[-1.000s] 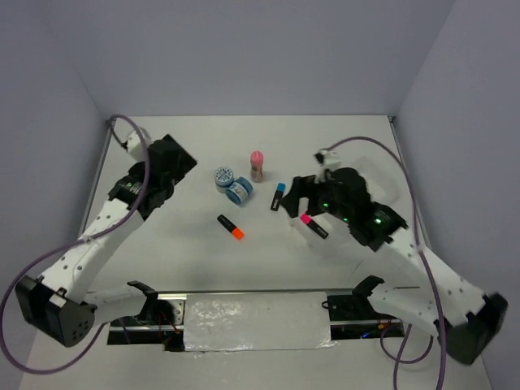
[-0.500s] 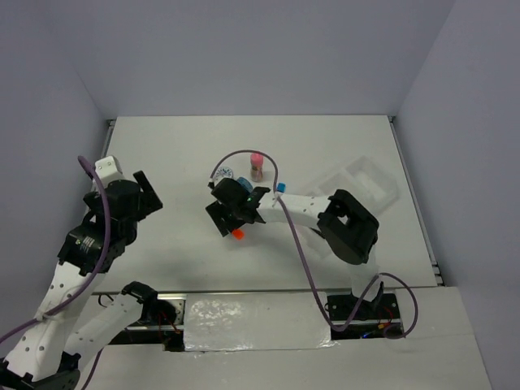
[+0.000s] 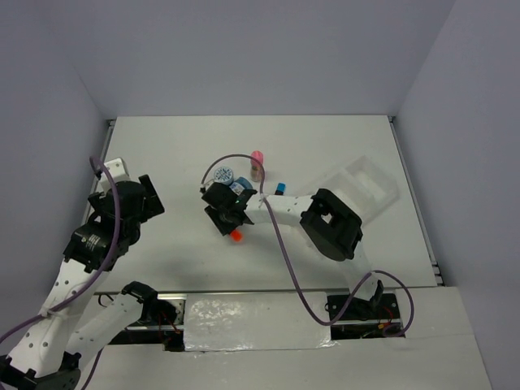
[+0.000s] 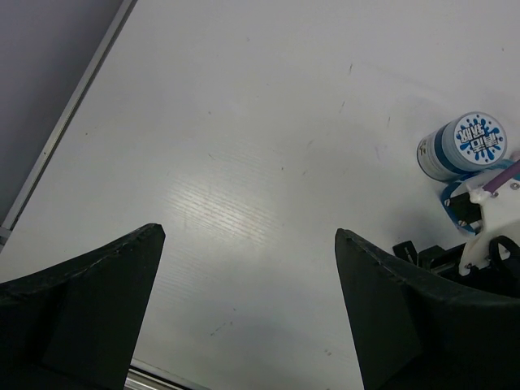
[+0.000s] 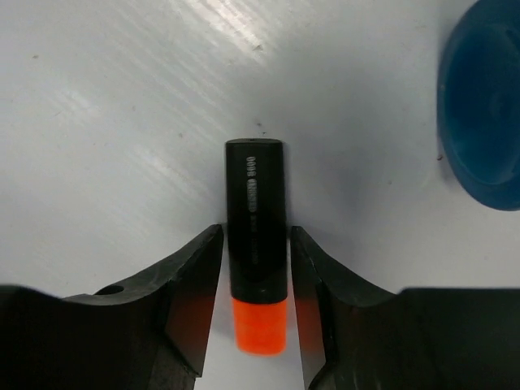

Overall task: Sort the stationery into containers
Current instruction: Pick up the pen from the center of the board, then place the pen in the storage box.

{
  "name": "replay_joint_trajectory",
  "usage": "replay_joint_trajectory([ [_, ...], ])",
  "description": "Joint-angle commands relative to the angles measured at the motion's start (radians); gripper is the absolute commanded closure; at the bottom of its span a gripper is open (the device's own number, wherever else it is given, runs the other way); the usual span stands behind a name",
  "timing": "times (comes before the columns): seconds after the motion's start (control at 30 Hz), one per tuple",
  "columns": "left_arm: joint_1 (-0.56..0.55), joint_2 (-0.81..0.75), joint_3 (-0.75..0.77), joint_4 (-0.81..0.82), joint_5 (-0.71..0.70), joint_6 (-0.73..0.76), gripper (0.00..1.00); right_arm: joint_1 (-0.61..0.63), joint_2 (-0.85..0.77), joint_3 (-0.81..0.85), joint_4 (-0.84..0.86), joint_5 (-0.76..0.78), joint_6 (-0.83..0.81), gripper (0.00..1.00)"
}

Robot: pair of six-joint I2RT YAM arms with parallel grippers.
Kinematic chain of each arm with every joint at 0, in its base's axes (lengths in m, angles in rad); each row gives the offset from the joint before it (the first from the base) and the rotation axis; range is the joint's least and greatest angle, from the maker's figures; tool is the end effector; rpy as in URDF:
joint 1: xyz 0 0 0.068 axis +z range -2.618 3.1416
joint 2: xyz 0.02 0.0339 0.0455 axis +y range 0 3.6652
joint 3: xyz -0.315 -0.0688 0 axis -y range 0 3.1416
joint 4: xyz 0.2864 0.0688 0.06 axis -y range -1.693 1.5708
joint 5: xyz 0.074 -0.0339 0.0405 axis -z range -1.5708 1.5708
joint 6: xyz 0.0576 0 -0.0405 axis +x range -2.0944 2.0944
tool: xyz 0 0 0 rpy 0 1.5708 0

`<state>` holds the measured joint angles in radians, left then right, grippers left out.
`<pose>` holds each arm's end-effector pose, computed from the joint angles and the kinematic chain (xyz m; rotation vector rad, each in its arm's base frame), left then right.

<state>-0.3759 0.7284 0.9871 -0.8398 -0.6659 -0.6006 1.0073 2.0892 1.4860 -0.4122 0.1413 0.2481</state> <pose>0.1490 -0.0206 0.3890 -0.5905 1.9304 0.1038 0.2820 0.4311 0.1627 -0.9136 2.4314 0.2860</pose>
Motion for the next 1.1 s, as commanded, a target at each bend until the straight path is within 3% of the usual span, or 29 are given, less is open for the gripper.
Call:
replay_joint_trajectory([
  [0.0, 0.009, -0.017, 0.002, 0.038, 0.003, 0.028, 0.01, 0.034, 0.000, 0.007, -0.001, 0.003, -0.012, 0.54],
  [0.07, 0.011, -0.017, 0.002, 0.041, 0.009, 0.032, 0.01, 0.040, 0.002, 0.005, -0.011, 0.018, -0.024, 0.51],
  [0.23, 0.012, -0.027, 0.001, 0.039, 0.003, 0.030, 0.01, 0.053, -0.052, -0.027, 0.019, -0.003, -0.035, 0.92],
  [0.43, 0.014, -0.038, -0.004, 0.047, 0.014, 0.035, 0.01, 0.016, -0.426, -0.232, 0.179, -0.124, -0.067, 0.90],
  [0.73, 0.015, -0.029, -0.019, 0.079, 0.086, 0.062, 0.01, -0.268, -0.822, -0.420, -0.040, -0.109, -0.222, 0.86],
  [0.9, 0.017, -0.017, -0.019, 0.082, 0.100, 0.068, 0.01, -0.400, -0.862, -0.417, -0.157, 0.023, -0.285, 0.86],
  [1.07, 0.017, -0.018, -0.025, 0.093, 0.118, 0.077, 0.01, -0.522, -0.844, -0.438, -0.189, 0.050, -0.276, 0.86],
])
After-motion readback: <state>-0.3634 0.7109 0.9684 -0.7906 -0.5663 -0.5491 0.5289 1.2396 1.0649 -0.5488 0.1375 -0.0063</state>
